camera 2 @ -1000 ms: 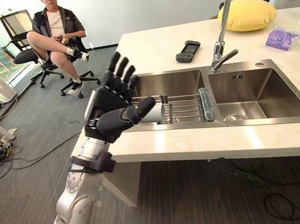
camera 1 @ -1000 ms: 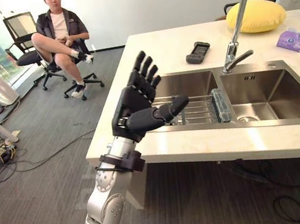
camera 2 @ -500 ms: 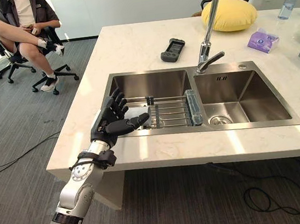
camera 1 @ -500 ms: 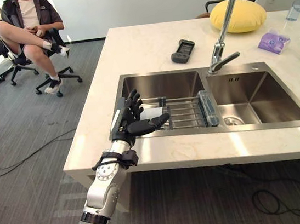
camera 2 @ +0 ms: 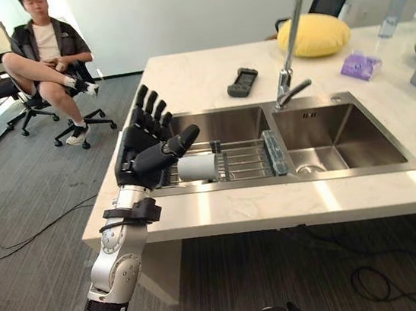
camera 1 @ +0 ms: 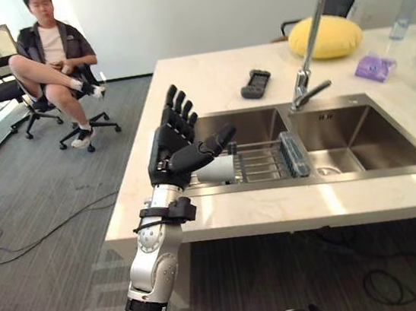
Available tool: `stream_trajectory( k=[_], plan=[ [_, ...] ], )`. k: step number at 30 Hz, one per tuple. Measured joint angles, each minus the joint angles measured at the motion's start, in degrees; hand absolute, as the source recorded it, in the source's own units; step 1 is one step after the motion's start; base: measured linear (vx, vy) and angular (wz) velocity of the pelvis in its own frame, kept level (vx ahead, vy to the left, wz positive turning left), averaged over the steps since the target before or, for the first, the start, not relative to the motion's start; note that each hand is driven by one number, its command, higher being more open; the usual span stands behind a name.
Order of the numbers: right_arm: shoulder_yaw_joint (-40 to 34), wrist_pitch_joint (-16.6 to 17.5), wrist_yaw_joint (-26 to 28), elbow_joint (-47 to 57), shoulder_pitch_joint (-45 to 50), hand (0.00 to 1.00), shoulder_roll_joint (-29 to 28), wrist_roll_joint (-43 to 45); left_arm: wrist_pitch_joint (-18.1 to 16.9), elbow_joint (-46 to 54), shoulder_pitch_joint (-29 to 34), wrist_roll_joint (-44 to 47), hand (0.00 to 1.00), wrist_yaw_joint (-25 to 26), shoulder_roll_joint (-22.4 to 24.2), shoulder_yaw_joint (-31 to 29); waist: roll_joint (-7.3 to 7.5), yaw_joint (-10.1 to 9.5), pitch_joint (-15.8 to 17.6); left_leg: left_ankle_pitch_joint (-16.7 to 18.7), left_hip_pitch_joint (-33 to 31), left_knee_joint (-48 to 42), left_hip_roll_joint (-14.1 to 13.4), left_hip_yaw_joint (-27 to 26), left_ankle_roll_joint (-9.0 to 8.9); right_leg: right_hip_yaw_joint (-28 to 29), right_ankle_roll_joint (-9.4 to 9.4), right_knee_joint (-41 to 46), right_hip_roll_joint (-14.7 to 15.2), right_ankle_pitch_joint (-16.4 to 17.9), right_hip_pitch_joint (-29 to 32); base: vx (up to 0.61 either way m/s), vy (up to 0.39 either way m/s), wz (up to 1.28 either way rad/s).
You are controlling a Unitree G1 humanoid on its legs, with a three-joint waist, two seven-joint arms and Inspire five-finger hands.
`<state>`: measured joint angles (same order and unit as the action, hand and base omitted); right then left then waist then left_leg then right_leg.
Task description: Walk over to the sink, pick up the cup, carry it to the dishwasher, place the cup inside the dishwasher, then close the dishwasher door
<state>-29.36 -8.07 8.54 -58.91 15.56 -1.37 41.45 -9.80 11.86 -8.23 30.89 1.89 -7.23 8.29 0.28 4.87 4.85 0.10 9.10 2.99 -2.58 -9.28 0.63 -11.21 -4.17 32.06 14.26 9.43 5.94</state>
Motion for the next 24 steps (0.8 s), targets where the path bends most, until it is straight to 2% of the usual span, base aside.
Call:
stream_trajectory(
  k=[2,3,4,5,6,7,9,10,14,16,18,20,21,22,24],
  plan=[
    [-0.1,0.2,0.1,-0.1,-0.3,1.0,-0.2,-0.1,-1.4,0.0,-1.5,-0.5,1.0,0.7,-2.0,-1.5,0.09,-0.33,0.0,0.3,-2.4,-1.0,-1.1,1.0,-0.24,2.1,-1.29,-12.0,-0.9,-1.4,0.1,0.05,-0.021,0.29],
    [-0.1,0.2,0.0,-0.2,-0.2,1.0,-0.2,-0.1,-1.4,0.0,-2.0,-0.5,1.0,0.9,-2.7,-2.2,0.29,-0.72,-0.1,0.4,-2.8,-1.2,-1.2,1.1,-0.51,3.0,-1.93,-16.2,-1.0,-3.2,0.1,0.12,-0.09,0.11],
    [0.3,0.1,-0.4,-0.2,0.3,1.0,-0.3,-0.2,-1.5,0.0,-2.0,-0.5,1.0,1.4,-3.2,-3.0,1.04,-1.11,-0.4,0.9,-2.5,-1.3,-1.2,1.0,-1.22,2.8,-1.97,-20.4,-0.9,-6.2,-1.1,0.14,-0.118,0.04],
    [0.6,0.0,-0.5,-0.2,0.7,1.0,-0.3,-0.3,-1.5,0.0,-1.9,-0.4,1.0,1.6,-3.2,-3.3,1.22,-1.14,-0.5,1.1,-2.3,-1.3,-1.0,1.0,-1.66,2.3,-1.63,-21.7,-0.8,-7.7,-2.0,0.16,-0.169,0.05],
    [1.0,-0.1,-0.6,-0.3,1.4,1.0,-1.0,-0.6,-1.5,0.2,-2.0,-0.4,1.0,1.6,-3.4,-3.6,2.54,-1.17,-1.3,1.8,-1.7,-1.2,-0.4,0.9,-2.64,0.9,-1.1,-22.5,-0.5,-11.2,-3.8,0.2,-0.231,-0.03],
    [1.1,-0.2,-0.7,-0.6,1.7,1.0,-0.7,-1.2,-1.4,0.5,-1.8,-0.4,1.0,1.6,-3.0,-3.5,2.76,-1.55,-2.0,2.6,-1.0,-1.3,-1.1,0.6,-3.81,-0.5,-3.59,-23.6,-0.8,-10.2,-5.2,0.21,-0.242,-0.01],
    [0.9,-0.2,0.1,-0.8,1.3,1.0,0.1,-2.6,-0.4,1.4,-2.2,-0.5,1.0,1.3,-1.6,-2.0,0.98,-1.04,-2.5,2.8,-1.3,-1.0,-3.3,0.7,-4.99,-1.7,-2.53,-23.8,-2.9,-9.1,-5.3,0.19,-0.214,0.05],
    [0.6,-0.1,0.1,-1.0,0.7,1.0,0.6,-3.6,0.3,1.7,-2.3,-0.6,1.0,0.5,-1.0,-0.3,0.18,-0.97,-2.6,2.3,-1.3,-0.7,-4.6,0.7,-6.12,-2.0,-1.98,-24.3,-4.4,-8.8,-5.5,0.22,-0.22,0.07],
    [0.6,-0.1,0.1,-1.3,0.4,1.0,1.2,-4.6,4.1,1.3,-2.6,-1.0,1.0,-0.9,-0.4,4.6,-0.1,-0.77,-2.7,2.6,-0.9,-2.1,-6.6,0.9,-7.6,-3.5,-0.93,-24.2,-6.7,-6.5,-7.2,0.17,-0.167,0.16],
    [1.6,-0.2,-0.1,-1.1,0.4,1.0,1.6,-4.6,4.9,1.1,-2.0,-1.4,1.0,-1.2,0.1,5.3,-0.24,-0.68,-2.6,3.8,-3.2,-6.7,-7.0,0.9,-7.79,-4.5,-0.76,-23.3,-6.6,-4.9,-7.5,0.07,-0.093,0.28],
    [4.1,-1.2,-0.7,-0.8,0.6,1.0,2.8,-4.7,5.8,1.0,-0.1,-1.0,1.0,-1.6,0.5,5.4,-0.14,-1.07,-1.6,6.2,-8.8,-21.3,-8.2,1.0,-6.41,-5.2,0.06,-23.2,-6.7,-3.7,-9.6,0.05,-0.115,0.22],
    [5.4,-1.9,-0.9,-0.1,0.6,1.0,4.0,-4.8,6.3,0.0,1.1,-1.2,1.0,-2.7,1.1,5.5,-0.76,-2.09,-0.3,6.5,-12.5,-32.1,-10.2,2.3,-6.04,-5.2,1.19,-23.7,-7.7,-2.9,-12.2,0.0,-0.143,-0.01],
    [5.5,-2.0,-0.8,-0.1,0.6,1.0,4.5,-5.1,7.0,-1.4,1.4,-1.8,1.0,-4.6,1.3,5.9,-1.34,-2.56,-0.2,7.4,-13.2,-34.3,-10.4,3.2,-5.85,-5.3,1.85,-24.0,-8.1,-2.4,-13.3,0.0,-0.098,-0.04],
    [5.5,-1.9,-0.6,0.0,0.3,1.0,5.4,-5.2,7.6,-1.6,1.8,-3.0,1.0,-6.0,1.3,7.2,-1.95,-2.43,-0.3,7.7,-13.3,-31.8,-9.4,3.1,-5.76,-5.4,1.61,-24.0,-8.1,-2.5,-13.4,0.01,-0.033,-0.01],
    [5.7,-2.0,0.0,0.3,-0.6,1.0,6.7,-5.5,8.4,-1.7,1.9,-5.7,1.0,-8.6,0.6,11.4,-2.67,-2.02,-0.5,5.9,-10.8,-21.9,-8.1,0.6,-5.25,-5.6,1.41,-23.6,-8.2,-2.4,-12.8,0.05,-0.018,0.03]
  ],
)
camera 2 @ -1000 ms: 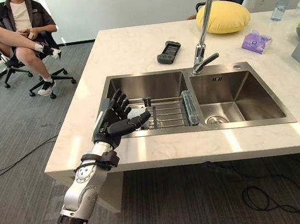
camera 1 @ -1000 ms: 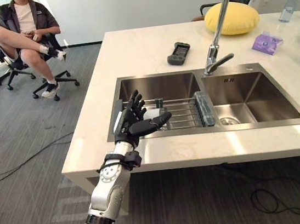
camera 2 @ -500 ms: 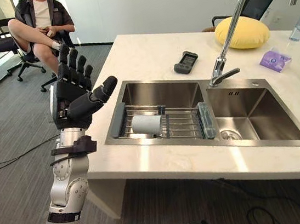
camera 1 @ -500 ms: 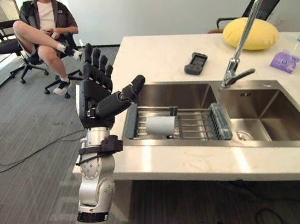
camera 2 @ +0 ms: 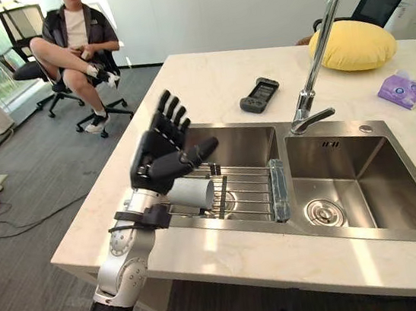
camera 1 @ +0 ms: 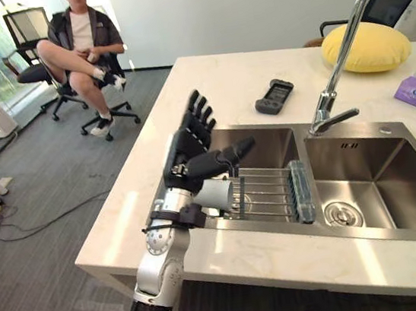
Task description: Walk over to the sink, pick up the cup, carry it to the dishwasher, place the cup inside the dishwasher, then close the dishwasher door
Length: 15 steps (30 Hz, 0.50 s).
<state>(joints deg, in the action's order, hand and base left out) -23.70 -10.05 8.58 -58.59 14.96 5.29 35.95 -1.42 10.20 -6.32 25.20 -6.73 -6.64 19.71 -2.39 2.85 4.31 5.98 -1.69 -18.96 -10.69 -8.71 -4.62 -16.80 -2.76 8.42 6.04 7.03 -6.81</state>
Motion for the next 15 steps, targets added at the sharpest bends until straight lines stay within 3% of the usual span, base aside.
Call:
stream_trajectory(
  k=[2,3,4,9,15],
  plan=[
    [0.3,-0.3,-0.1,1.0,-1.4,1.0,0.5,0.0,0.0,-0.4,0.0,-4.1,1.0,-1.7,-1.0,4.4,-0.8,0.26,-0.3,-2.1,3.9,10.5,0.8,0.1,-0.91,0.3,-0.12,0.5,-0.4,0.0,2.0,0.06,-0.013,-0.03],
    [0.3,-0.2,-0.3,0.7,-3.3,1.0,0.6,0.0,0.1,-2.1,-0.2,-7.3,1.0,-2.4,-1.5,6.6,-1.4,1.26,-0.5,-4.3,5.9,16.6,1.1,0.0,-2.2,0.3,-0.14,0.7,-0.5,-0.1,3.0,0.03,0.022,-0.03],
    [0.4,0.4,-0.3,0.9,-4.3,1.0,0.0,0.4,0.2,-4.9,-0.2,-9.5,1.0,-2.9,-2.6,7.0,-1.29,2.34,-0.4,-5.8,7.4,19.8,1.6,0.0,-2.0,0.3,-0.27,0.5,-0.3,-0.2,3.0,0.02,0.036,-0.02],
    [1.0,1.1,0.0,0.4,-4.0,1.0,0.1,0.7,0.8,-8.9,-0.4,-12.0,1.0,-3.2,-9.9,4.7,-1.3,2.64,-0.4,-6.2,7.6,20.9,2.3,-0.7,-1.6,0.8,-0.95,-1.0,0.1,-1.3,3.1,0.0,0.032,-0.06],
    [1.6,2.4,0.7,-1.8,-4.3,1.0,0.8,0.6,0.2,-9.0,-2.7,-21.5,1.0,-3.7,-16.9,3.2,-1.35,2.37,-0.4,-7.1,7.5,22.9,3.3,-1.4,-0.87,1.0,-1.58,-4.6,0.3,-3.5,2.7,0.0,0.018,-0.03]
  ],
)
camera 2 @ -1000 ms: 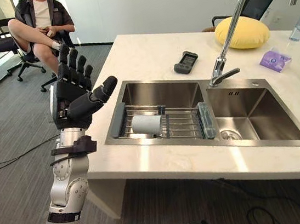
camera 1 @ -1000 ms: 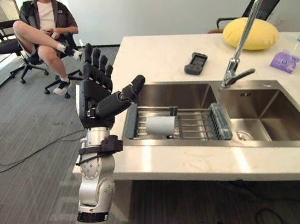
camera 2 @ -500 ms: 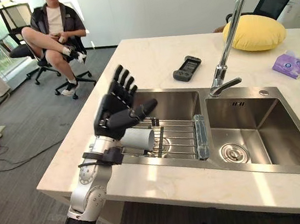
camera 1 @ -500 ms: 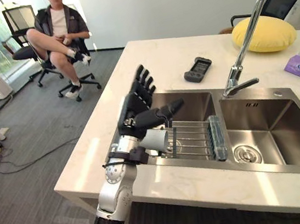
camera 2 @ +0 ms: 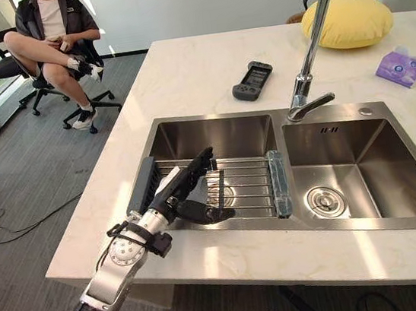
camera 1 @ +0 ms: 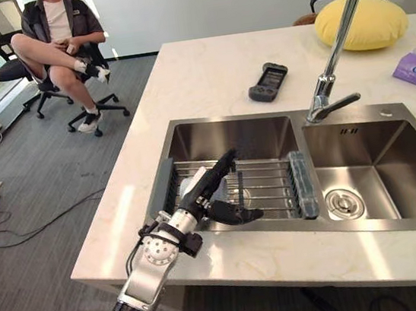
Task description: Walk over to the sink, pick up the cup, carry it to the dishwasher, place the cup inside the dishwasher, then close the dishwasher door
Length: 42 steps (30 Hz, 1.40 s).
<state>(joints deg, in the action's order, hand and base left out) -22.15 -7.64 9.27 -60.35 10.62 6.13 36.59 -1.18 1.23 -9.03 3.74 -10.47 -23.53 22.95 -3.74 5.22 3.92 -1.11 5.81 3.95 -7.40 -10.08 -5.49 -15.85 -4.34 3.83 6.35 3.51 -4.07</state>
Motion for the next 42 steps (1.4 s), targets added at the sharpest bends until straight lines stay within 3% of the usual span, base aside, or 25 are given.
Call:
stream_trajectory(
  k=[7,19,30,42],
  plan=[
    [-0.3,0.4,0.7,-2.1,0.1,1.0,0.4,-0.1,-1.8,1.2,-2.0,-1.9,1.0,-0.2,-5.3,-0.1,0.03,0.24,0.0,-0.1,0.2,0.7,0.6,-0.3,0.14,0.0,-0.27,-2.2,0.3,-1.2,-0.7,0.01,0.013,-0.02],
    [-2.3,1.2,2.8,-3.9,-0.1,1.0,0.5,-0.2,-9.1,9.8,-4.1,-8.8,1.0,-0.1,-6.3,-0.7,0.11,-0.43,0.1,-0.2,-0.2,0.8,0.7,-0.2,0.25,0.2,-0.31,-2.1,0.3,-1.2,-0.4,0.0,0.0,0.0],
    [-2.0,0.0,2.8,-3.9,-0.7,1.0,1.0,-0.2,-9.0,2.3,-4.1,-20.6,1.0,2.1,-13.8,-0.7,0.39,-0.28,0.3,-0.2,0.0,1.0,0.8,-0.3,0.31,0.0,-0.3,-2.2,0.4,-1.2,-0.4,0.0,0.0,0.0],
    [-2.2,-0.3,2.9,-3.9,-0.9,1.0,1.1,-0.2,-7.5,-1.9,-4.1,-23.0,1.0,3.8,-16.0,-0.7,0.42,-0.29,0.3,-0.2,0.2,1.0,0.9,-0.6,0.36,0.2,-0.37,-3.0,0.4,-1.9,-0.8,0.0,0.0,0.0]
  ],
)
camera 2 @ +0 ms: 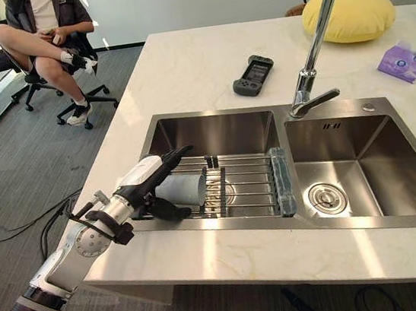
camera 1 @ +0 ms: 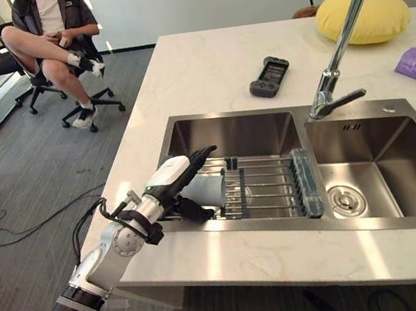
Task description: Walk over to the sink, pick up the cup, carry it to the dishwasher, place the cup inside the dishwasher, then close the dishwasher door
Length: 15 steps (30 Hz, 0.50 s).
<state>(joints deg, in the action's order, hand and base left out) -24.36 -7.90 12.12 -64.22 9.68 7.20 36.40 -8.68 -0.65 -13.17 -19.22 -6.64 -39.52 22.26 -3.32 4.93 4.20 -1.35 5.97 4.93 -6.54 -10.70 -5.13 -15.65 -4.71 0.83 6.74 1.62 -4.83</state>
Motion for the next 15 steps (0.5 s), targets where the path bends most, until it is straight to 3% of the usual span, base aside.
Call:
stream_trajectory(
  k=[7,15],
  plan=[
    [0.0,0.0,0.0,0.0,0.0,1.0,0.0,0.0,-0.5,-1.4,-1.4,0.1,1.0,-2.2,0.0,0.2,0.03,0.02,0.0,-0.1,0.1,0.0,0.0,-0.2,0.07,0.1,0.01,-0.3,0.0,-0.2,-0.1,0.0,0.0,0.0],
    [-0.2,-0.4,0.0,0.0,-0.2,1.0,0.0,0.0,0.8,-5.4,-8.5,5.2,1.0,-11.8,-3.0,3.9,0.03,0.7,0.0,-0.1,0.2,0.0,0.0,-0.9,0.07,0.8,0.07,-1.4,-0.2,-0.9,-0.4,-0.01,-0.001,-0.03]
  ],
)
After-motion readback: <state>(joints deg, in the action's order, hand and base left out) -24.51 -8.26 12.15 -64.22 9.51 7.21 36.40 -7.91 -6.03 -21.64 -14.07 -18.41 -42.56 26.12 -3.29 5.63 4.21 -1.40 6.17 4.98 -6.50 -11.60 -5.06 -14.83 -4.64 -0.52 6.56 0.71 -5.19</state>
